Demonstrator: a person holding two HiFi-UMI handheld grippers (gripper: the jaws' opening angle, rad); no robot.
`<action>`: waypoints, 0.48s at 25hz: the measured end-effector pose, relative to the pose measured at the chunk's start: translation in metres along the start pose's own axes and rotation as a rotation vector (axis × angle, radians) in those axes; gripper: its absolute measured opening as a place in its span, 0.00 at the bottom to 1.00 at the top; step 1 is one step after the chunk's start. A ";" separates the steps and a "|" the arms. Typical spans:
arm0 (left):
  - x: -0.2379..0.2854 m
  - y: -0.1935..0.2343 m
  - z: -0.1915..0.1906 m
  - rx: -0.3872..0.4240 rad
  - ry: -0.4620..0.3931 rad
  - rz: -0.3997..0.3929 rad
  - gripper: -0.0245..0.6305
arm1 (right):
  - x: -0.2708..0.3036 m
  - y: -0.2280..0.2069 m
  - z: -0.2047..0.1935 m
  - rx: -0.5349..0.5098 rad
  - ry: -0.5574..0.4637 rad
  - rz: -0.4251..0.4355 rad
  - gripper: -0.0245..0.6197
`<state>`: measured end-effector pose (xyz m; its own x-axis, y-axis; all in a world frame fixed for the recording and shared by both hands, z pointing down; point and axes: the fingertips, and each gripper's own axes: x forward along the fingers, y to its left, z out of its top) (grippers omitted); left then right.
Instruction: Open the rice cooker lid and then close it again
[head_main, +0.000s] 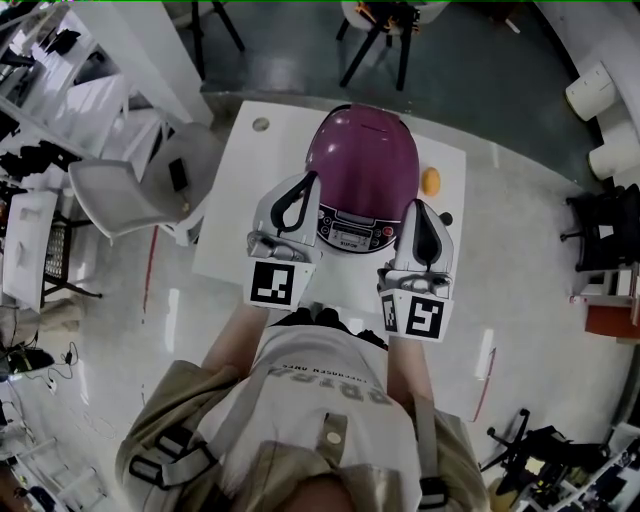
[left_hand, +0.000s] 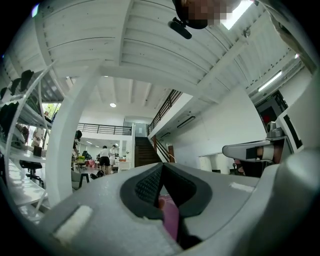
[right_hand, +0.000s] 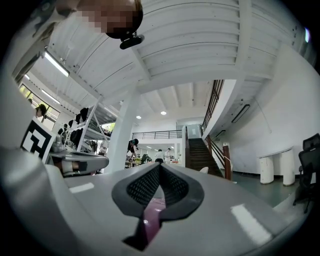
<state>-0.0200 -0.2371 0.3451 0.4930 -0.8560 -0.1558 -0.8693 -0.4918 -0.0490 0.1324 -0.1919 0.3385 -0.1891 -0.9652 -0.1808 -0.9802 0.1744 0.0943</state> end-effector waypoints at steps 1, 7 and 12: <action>0.000 0.000 0.000 -0.005 -0.001 -0.002 0.05 | 0.001 0.001 0.001 -0.012 -0.002 0.001 0.04; 0.000 -0.002 0.002 0.001 -0.003 -0.011 0.05 | 0.001 0.007 0.003 -0.071 -0.011 0.014 0.04; -0.001 -0.006 -0.001 0.000 0.002 -0.024 0.05 | 0.001 0.009 0.005 -0.081 -0.017 0.015 0.04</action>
<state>-0.0154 -0.2337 0.3466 0.5134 -0.8445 -0.1524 -0.8575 -0.5117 -0.0531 0.1232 -0.1900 0.3342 -0.2057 -0.9589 -0.1952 -0.9692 0.1721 0.1761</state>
